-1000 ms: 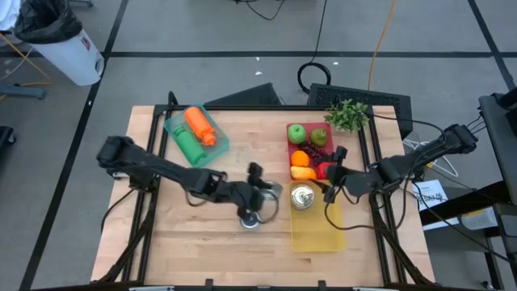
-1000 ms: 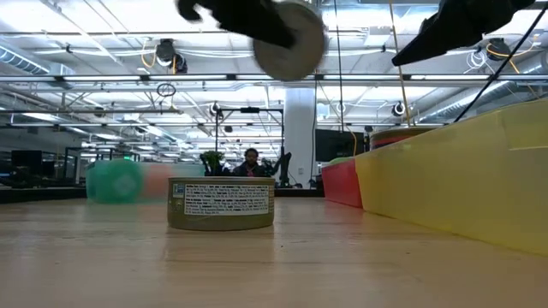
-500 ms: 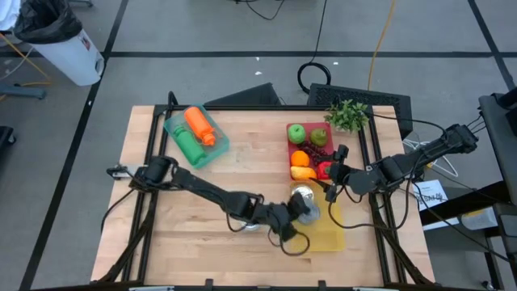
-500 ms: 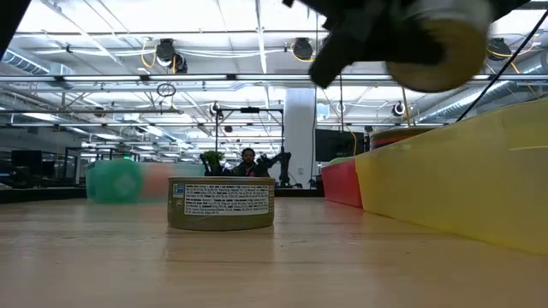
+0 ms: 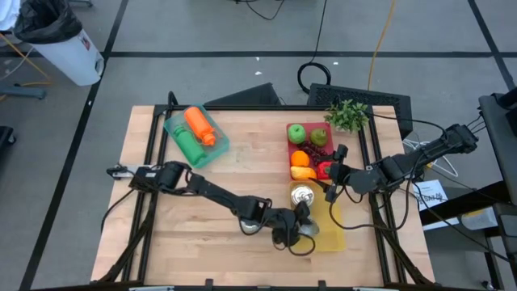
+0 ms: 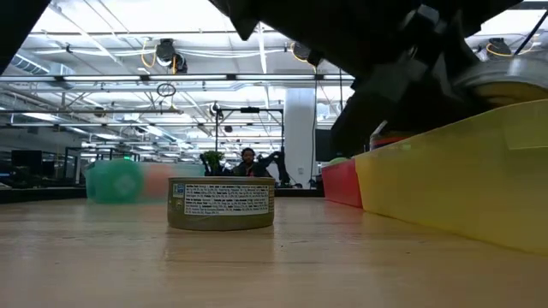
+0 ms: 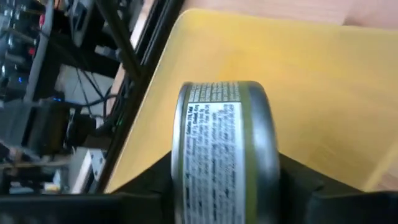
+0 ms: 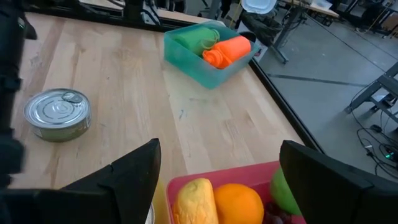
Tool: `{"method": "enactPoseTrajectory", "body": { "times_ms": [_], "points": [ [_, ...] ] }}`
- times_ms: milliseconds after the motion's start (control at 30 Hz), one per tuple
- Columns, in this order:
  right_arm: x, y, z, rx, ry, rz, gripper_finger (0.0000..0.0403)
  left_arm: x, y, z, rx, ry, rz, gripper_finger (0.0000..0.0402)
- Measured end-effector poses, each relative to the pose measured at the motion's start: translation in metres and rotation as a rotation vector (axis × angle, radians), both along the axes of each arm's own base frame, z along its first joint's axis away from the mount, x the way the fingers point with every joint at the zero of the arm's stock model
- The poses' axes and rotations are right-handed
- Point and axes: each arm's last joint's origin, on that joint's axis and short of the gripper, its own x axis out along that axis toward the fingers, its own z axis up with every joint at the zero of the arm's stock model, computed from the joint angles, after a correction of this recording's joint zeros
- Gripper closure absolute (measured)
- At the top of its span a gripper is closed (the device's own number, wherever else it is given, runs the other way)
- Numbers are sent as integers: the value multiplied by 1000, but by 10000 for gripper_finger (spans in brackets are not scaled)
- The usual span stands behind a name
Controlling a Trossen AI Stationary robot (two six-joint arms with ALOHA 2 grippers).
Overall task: Pick & Place Food Item
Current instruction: Put the green tuna can into the yellow bin
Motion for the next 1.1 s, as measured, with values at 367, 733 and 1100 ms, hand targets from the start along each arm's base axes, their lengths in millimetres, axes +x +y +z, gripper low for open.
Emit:
{"method": "enactPoseTrajectory", "body": {
  "times_ms": [367,733,1100],
  "points": [
    [0,0,0,1,0,-1,94,6,19,3,-117,-3,100,129],
    [1,4,-1,103,15,116,94,1,19,23,-229,-59,314,148],
    [-4,29,-7,265,55,256,94,-25,49,74,-472,132,413,160]
  ]
}}
